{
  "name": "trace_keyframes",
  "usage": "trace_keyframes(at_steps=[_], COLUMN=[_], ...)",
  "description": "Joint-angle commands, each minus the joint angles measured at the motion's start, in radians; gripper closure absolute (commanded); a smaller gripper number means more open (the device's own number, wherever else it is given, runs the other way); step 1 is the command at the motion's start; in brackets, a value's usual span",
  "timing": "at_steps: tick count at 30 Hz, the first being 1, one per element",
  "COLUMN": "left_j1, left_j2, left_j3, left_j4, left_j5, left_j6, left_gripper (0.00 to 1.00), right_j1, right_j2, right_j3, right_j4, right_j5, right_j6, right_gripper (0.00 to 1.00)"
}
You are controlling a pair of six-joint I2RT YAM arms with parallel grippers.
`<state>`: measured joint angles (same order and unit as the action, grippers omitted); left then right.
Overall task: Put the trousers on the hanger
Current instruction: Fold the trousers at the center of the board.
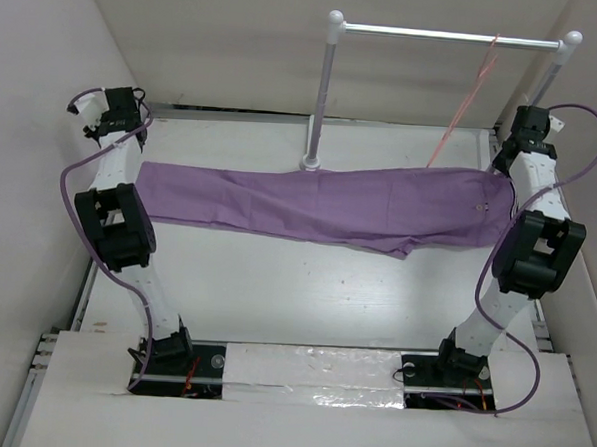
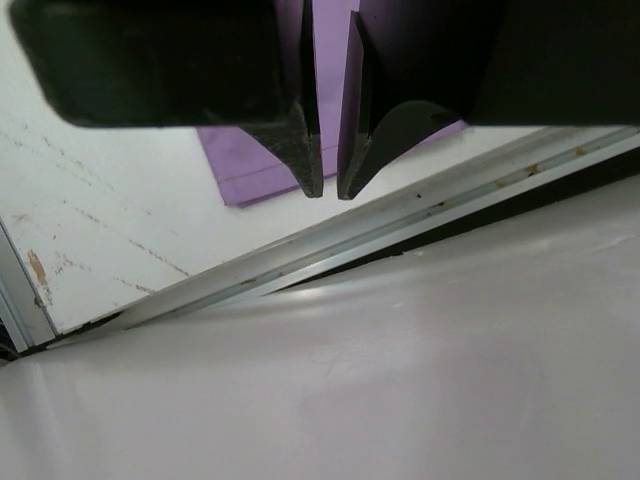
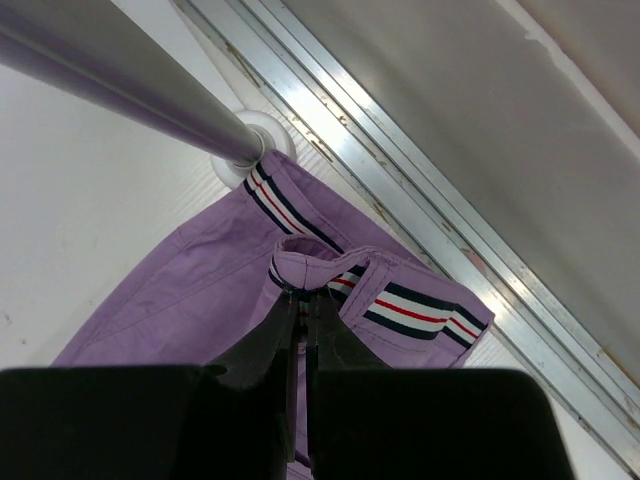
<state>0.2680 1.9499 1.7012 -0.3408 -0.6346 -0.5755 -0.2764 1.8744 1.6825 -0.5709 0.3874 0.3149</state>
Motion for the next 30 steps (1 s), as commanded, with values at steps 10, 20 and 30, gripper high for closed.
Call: trace_keyframes(at_steps=[10,20,30], left_j1=[-0.033,0.025,0.034], left_j2=[0.006,-0.180,-0.149], left_j3=[-0.040,-0.388,-0.495], left_j4=[0.109,0.163,0.105], left_j5=[0.084,0.315,0.371], left_j6=[0.049,-0.049,-0.076], left_gripper=[0.83,0.63,0.59], right_j1=[-0.021,-0.079,-0.050], right_j2=[0.078,-0.120,-0.527], right_j3=[0.102,-0.172,-0.742], right_j4=[0.114,0.254,0.660], right_j5=[-0.134,-0.318,-0.478], right_j6=[0.073,0.231,0.316], right_gripper=[0.84,0.07,0.85])
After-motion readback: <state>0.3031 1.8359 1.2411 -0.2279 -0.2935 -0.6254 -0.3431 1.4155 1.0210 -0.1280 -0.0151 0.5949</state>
